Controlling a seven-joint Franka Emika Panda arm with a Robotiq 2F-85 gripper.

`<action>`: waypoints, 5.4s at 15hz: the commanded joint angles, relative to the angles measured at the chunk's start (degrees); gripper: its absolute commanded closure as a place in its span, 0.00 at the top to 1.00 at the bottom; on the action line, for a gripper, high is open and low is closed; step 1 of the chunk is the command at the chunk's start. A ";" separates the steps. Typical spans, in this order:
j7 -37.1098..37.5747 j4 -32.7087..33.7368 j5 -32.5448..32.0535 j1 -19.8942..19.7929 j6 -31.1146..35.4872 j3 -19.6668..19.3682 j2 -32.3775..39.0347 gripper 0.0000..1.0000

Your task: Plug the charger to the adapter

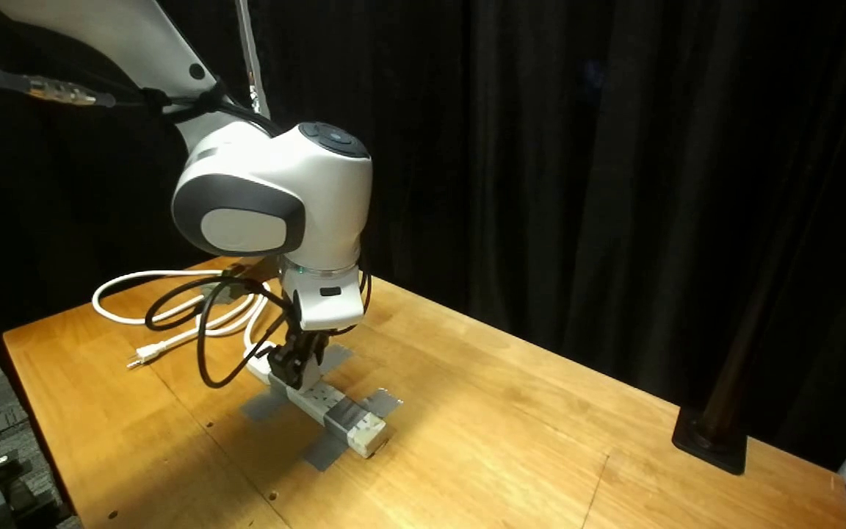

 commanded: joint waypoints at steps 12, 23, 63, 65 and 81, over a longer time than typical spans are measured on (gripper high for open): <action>-0.53 -1.74 -10.41 2.78 -0.66 -1.04 2.99 1.00; 0.20 4.52 -13.16 4.28 -1.50 -0.05 -0.73 0.91; 5.08 -9.80 -14.29 4.26 5.84 2.22 -11.85 0.07; 4.62 -10.12 -14.44 4.54 9.10 2.81 -11.27 0.07; 6.39 -8.36 -21.15 7.05 15.26 -0.72 -6.15 0.07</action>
